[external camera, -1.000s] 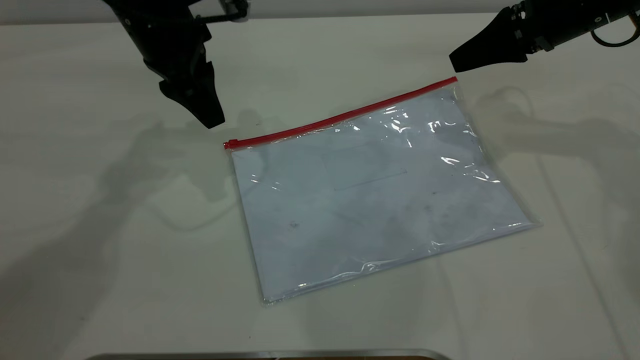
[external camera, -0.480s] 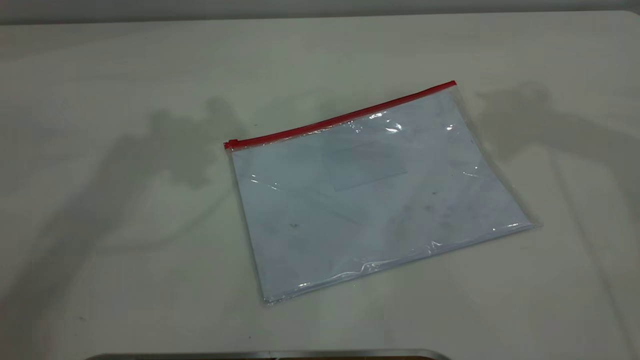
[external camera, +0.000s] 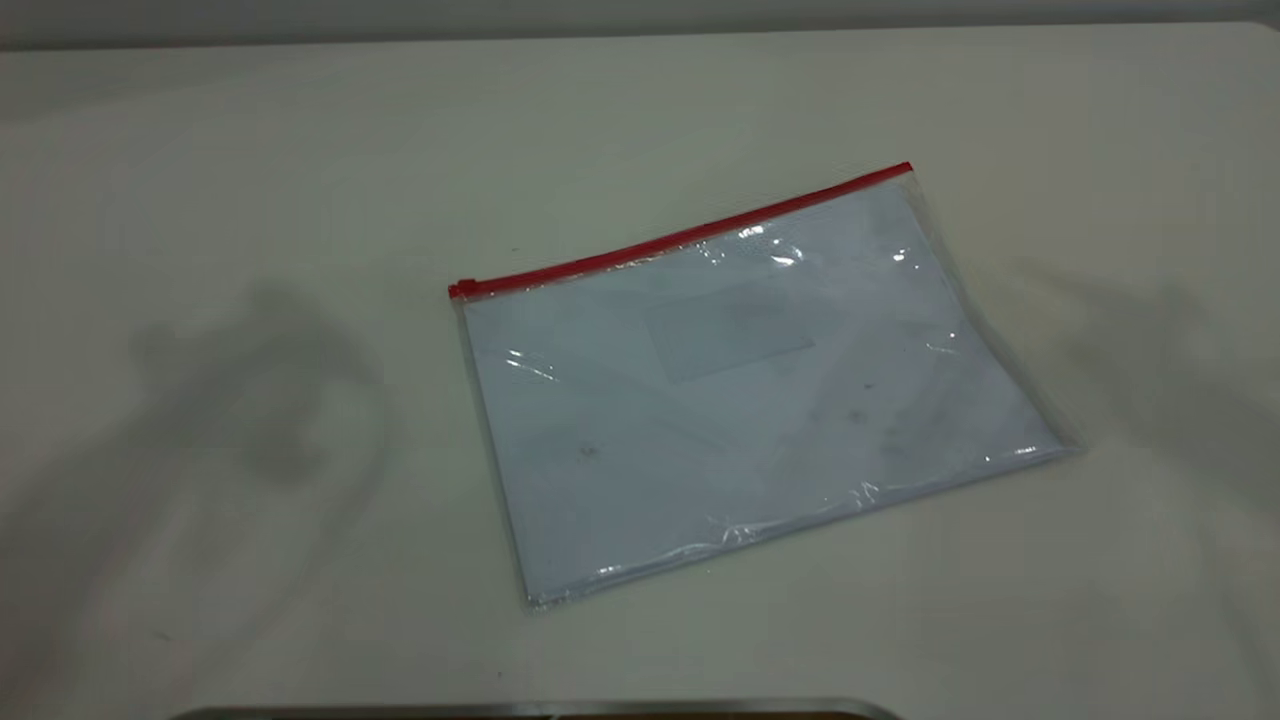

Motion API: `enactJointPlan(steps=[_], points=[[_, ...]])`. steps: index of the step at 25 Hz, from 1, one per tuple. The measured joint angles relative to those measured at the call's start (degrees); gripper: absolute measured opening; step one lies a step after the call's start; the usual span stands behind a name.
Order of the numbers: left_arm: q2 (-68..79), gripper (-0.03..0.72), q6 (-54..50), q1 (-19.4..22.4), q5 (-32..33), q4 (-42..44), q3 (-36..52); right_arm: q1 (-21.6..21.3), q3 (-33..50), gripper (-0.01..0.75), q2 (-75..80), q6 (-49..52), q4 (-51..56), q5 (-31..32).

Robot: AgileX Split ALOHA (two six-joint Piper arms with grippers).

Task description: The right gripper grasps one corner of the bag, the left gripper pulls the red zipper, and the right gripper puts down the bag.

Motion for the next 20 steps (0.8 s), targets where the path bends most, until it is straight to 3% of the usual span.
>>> enactJointPlan(steps=[5,11,16,20], points=[[-6.7,0.546,-2.0,0.0,2.2,0.1,-0.1,0.0,0.0,0.489,-6.4,6.4,-0.6,8.7],[-12.6,0.546,-13.2,0.0,2.2,1.5,-0.1,0.0,0.1,0.397,-13.2,12.4,-1.5,17.8],[-18.6,0.546,-20.5,0.0,2.2,2.6,2.1,0.0,1.6,0.326,-21.9,17.6,-2.7,18.3],[-26.6,0.546,-22.4,0.0,2.2,4.0,11.6,0.0,7.1,0.273,-32.6,21.2,-5.1,18.3]])
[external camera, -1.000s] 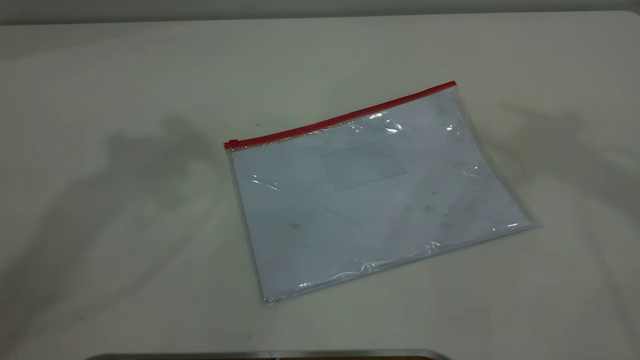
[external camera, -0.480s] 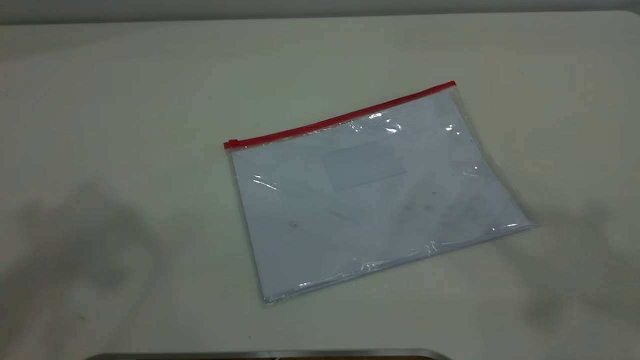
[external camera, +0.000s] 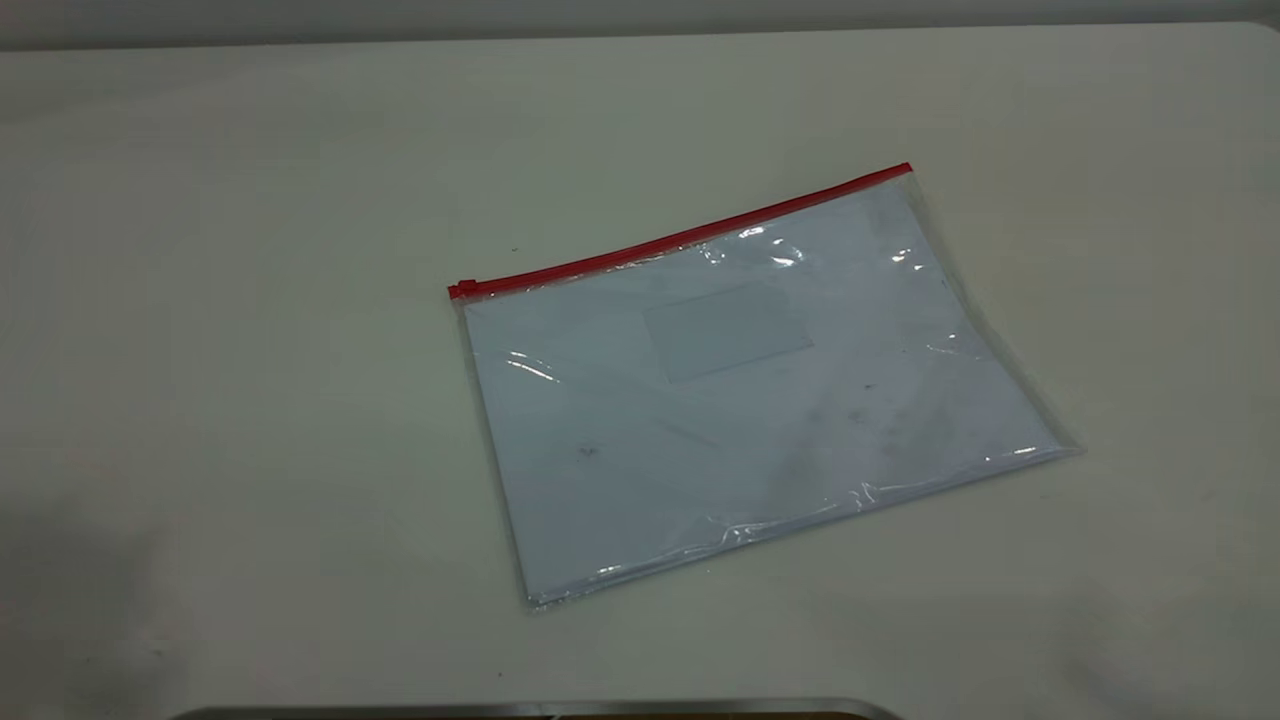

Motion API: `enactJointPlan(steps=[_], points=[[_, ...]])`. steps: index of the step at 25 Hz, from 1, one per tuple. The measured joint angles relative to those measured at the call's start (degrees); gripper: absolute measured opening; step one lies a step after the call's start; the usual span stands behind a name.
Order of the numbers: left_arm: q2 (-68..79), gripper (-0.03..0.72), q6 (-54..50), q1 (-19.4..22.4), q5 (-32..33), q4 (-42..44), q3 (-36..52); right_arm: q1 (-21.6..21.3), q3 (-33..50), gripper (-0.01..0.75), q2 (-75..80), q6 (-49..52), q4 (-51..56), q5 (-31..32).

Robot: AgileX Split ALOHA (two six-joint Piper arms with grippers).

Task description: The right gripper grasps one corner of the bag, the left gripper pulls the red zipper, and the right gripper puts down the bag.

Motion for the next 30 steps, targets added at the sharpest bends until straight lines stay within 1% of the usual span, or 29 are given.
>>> enactJointPlan(steps=[4,8,14,18,20,24,30], points=[[-10.5,0.546,-0.1,0.0,0.0,2.1,11.4,0.0,7.5,0.233,-10.3,4.5,-4.9,0.0],[-19.6,0.546,-0.1,0.0,0.0,3.3,21.3,0.0,14.9,0.228,-18.1,8.9,-12.8,0.0],[-31.0,0.546,-1.1,0.0,0.0,3.4,31.8,0.0,27.5,0.229,-26.6,13.2,-22.6,0.0],[-37.7,0.546,-1.3,0.0,0.0,3.2,37.5,0.0,35.7,0.234,-31.8,13.8,-25.2,-0.1],[-41.1,0.546,-1.4,0.0,0.0,2.8,39.9,0.0,39.5,0.235,-33.9,14.7,-26.0,-1.2],[-46.5,0.546,-1.5,0.0,0.0,2.5,43.5,0.0,44.5,0.236,-36.4,16.4,-28.8,-3.5],[-49.7,0.546,-1.5,0.0,0.0,2.4,47.7,0.0,45.4,0.236,-37.0,18.6,-31.9,-4.5]])
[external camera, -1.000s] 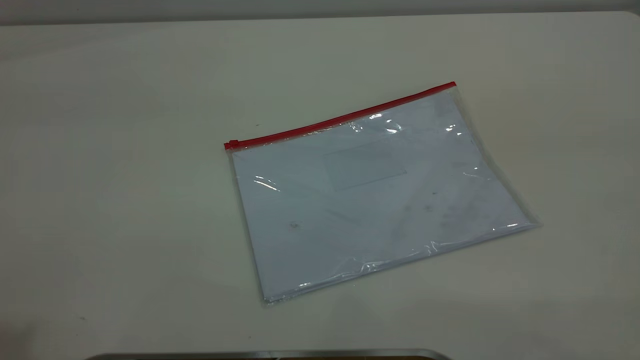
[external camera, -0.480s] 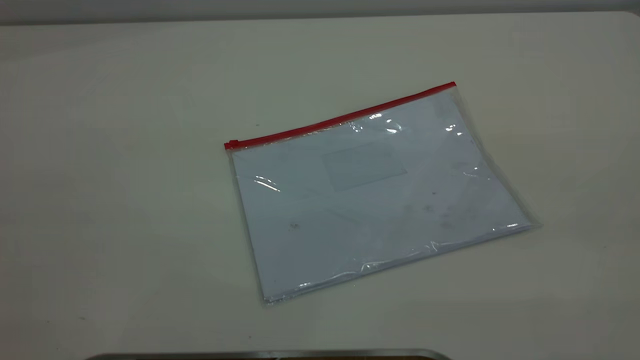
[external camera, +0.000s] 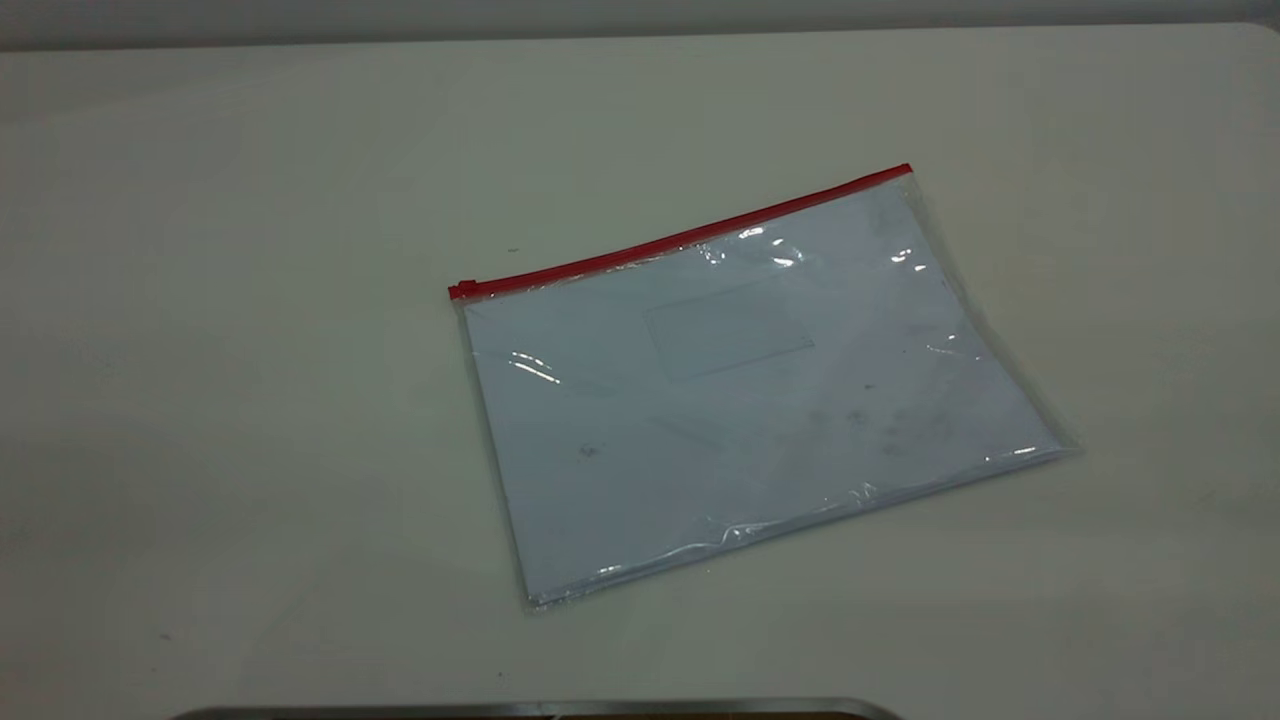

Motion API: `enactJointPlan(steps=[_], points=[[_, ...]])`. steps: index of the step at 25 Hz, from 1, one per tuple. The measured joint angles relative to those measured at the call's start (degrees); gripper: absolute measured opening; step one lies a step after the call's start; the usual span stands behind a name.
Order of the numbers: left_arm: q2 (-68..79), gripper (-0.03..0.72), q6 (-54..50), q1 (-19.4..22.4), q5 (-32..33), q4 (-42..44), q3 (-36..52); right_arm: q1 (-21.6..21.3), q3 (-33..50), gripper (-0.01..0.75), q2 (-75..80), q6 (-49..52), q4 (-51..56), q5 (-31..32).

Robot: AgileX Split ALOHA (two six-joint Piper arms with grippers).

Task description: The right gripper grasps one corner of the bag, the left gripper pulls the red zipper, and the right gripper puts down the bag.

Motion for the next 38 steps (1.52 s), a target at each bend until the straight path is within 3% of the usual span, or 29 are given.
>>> enactJointPlan(steps=[38], points=[[-0.1,0.546,-2.2,0.3,-1.7,-3.9,3.4,0.0,0.4,0.237,-0.1,2.7,-4.5,-0.8]])
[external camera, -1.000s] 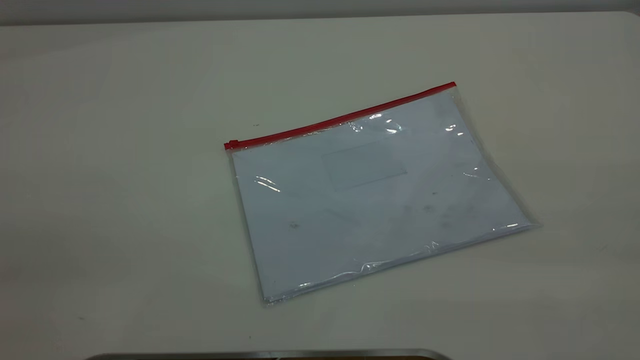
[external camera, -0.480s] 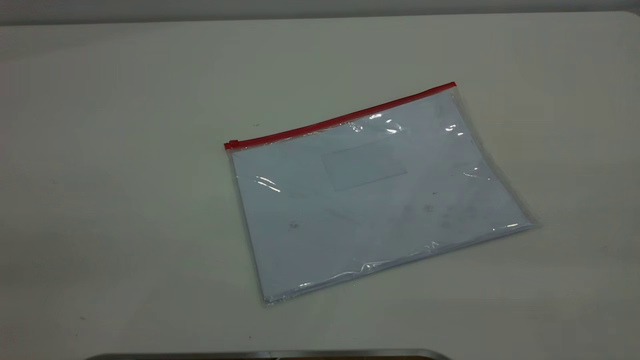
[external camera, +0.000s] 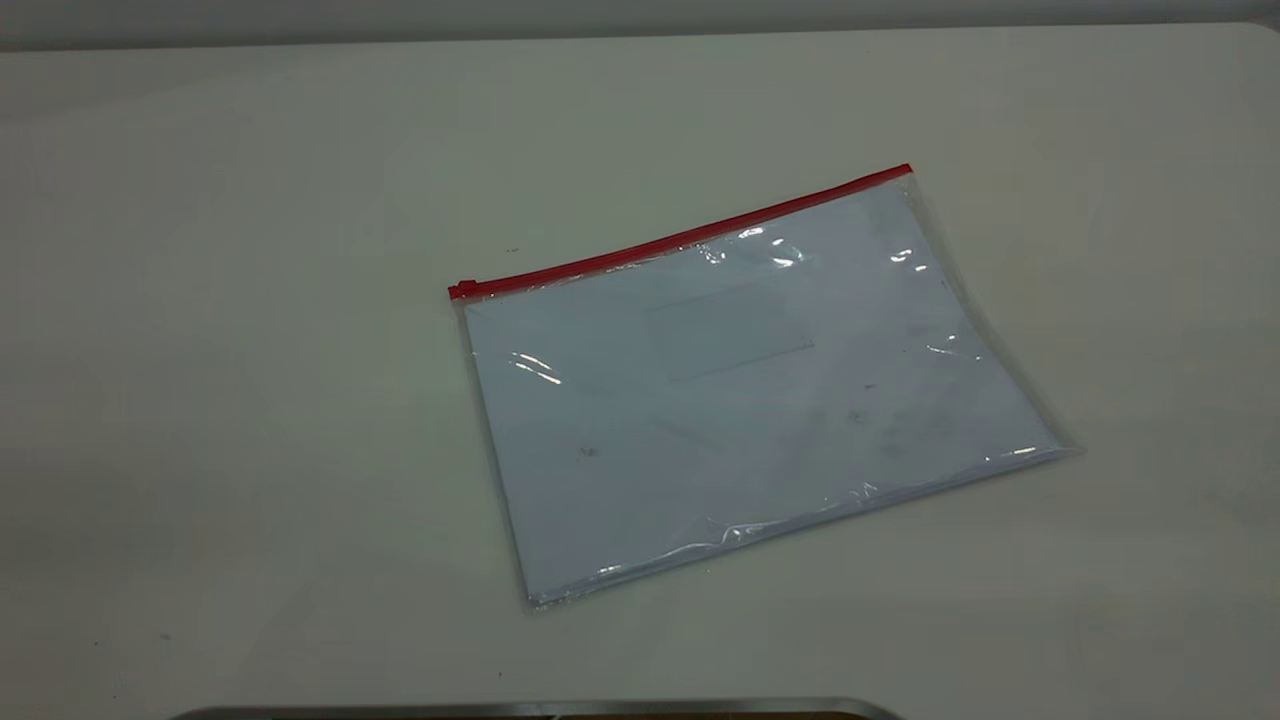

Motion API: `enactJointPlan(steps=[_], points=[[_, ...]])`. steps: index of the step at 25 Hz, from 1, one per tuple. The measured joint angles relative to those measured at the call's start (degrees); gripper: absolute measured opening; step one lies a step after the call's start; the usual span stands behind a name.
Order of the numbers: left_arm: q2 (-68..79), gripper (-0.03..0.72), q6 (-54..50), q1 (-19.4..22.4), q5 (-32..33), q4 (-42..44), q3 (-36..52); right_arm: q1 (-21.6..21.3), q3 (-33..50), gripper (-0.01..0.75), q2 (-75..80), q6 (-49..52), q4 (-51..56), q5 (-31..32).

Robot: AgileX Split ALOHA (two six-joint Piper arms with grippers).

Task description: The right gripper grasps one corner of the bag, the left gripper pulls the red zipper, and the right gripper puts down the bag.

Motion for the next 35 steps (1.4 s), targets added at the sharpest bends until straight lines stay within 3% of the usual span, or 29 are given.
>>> enactJointPlan(steps=[9,12,35], points=[[-6.1,0.546,0.0,11.8,0.0,-0.1,0.0,0.0,0.0,0.237,0.0,0.0,0.0,0.0],[-6.9,0.546,0.1,14.1,0.0,-0.1,0.0,0.0,0.0,0.237,0.0,0.0,0.0,0.0],[-6.9,0.546,0.3,14.5,0.0,-0.1,0.0,0.0,0.0,0.237,0.0,0.0,0.0,0.0]])
